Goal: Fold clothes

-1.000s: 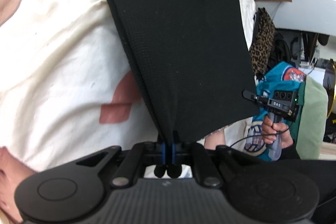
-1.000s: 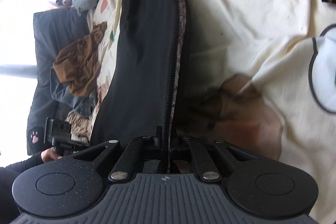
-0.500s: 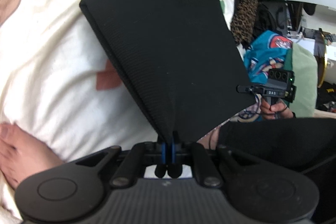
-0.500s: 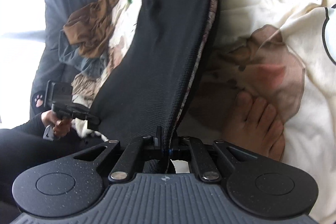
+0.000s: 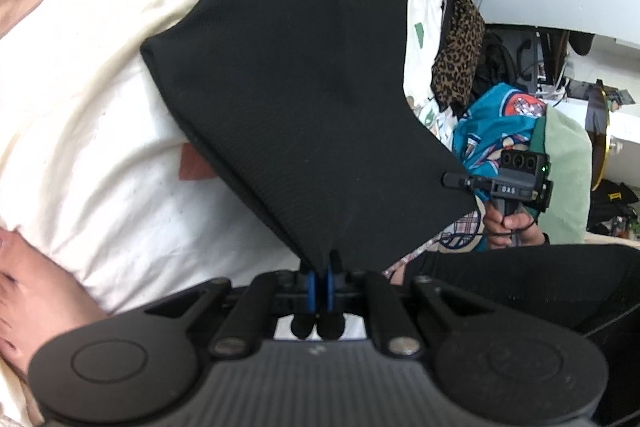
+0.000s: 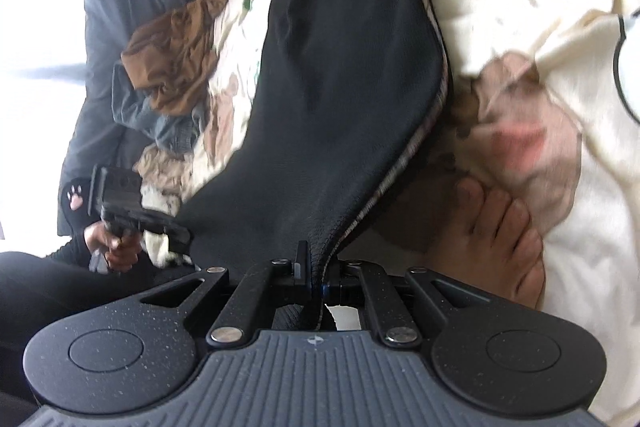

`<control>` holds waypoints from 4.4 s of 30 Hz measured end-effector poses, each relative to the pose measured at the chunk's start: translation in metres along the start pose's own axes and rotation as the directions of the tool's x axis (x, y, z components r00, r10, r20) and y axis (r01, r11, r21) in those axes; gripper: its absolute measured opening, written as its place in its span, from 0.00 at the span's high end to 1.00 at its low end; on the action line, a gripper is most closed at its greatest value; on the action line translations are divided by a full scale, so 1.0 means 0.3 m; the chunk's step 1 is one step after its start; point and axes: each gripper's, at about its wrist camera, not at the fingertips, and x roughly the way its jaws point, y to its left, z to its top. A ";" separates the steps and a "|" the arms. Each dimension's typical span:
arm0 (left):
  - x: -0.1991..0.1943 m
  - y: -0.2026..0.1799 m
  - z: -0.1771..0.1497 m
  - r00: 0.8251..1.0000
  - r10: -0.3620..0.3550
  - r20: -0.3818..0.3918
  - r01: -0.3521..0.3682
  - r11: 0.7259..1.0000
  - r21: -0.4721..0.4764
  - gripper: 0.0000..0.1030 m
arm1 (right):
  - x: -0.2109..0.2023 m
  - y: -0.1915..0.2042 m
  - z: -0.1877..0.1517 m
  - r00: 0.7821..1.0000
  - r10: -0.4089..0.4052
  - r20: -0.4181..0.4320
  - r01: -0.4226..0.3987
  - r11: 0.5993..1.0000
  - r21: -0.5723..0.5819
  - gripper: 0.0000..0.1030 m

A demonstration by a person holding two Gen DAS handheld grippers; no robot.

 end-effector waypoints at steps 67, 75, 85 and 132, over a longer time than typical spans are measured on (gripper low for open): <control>-0.145 -0.092 0.672 0.866 0.085 0.493 -0.176 0.974 0.140 0.94 | 0.075 -0.034 0.672 0.899 -0.115 0.422 0.124 0.992 0.005 0.97; -0.096 -0.043 0.733 0.859 0.128 0.495 -0.204 0.973 0.103 0.94 | 0.109 -0.066 0.714 0.899 -0.145 0.414 0.150 0.988 0.020 0.96; -0.067 0.002 0.727 0.881 0.131 0.454 -0.179 0.982 0.063 0.58 | 0.091 -0.081 0.696 0.908 -0.074 0.412 0.083 0.997 -0.004 0.54; -0.077 -0.044 0.872 0.762 0.185 0.621 -0.342 0.928 0.144 0.58 | 0.031 -0.092 0.858 0.808 -0.158 0.567 0.196 0.981 -0.005 0.36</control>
